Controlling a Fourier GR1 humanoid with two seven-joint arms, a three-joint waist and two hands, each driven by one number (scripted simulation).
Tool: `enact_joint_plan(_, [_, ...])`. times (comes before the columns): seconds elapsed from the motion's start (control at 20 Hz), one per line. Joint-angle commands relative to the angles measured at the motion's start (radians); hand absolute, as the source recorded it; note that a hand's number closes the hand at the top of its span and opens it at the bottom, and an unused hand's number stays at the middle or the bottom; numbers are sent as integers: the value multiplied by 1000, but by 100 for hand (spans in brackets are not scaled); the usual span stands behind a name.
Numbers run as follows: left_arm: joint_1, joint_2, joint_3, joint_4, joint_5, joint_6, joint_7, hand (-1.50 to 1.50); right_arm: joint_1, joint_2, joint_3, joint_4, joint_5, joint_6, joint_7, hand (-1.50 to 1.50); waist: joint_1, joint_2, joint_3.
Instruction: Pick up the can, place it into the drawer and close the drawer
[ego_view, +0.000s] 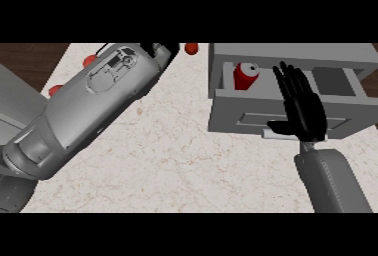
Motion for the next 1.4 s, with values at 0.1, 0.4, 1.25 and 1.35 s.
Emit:
enact_joint_plan(0.1, [57,77,-12,-115,-22,-12,59,-150,-100,20,-40,246,31,-91,-9,-150,10,24,24])
enact_joint_plan(0.4, [117,147,1,-211,-23,-18,126,-150,-248,2,-115,416,26,-194,-32,-150,11,27,24])
enact_joint_plan(1.25, [360,251,-5,-470,-76,-39,109,-150,-631,-27,-214,878,93,-388,29,-150,62,49,25])
enact_joint_plan(1.35, [371,221,-4,-469,-83,-15,105,-150,-687,-33,-218,904,93,-358,40,-150,53,51,24])
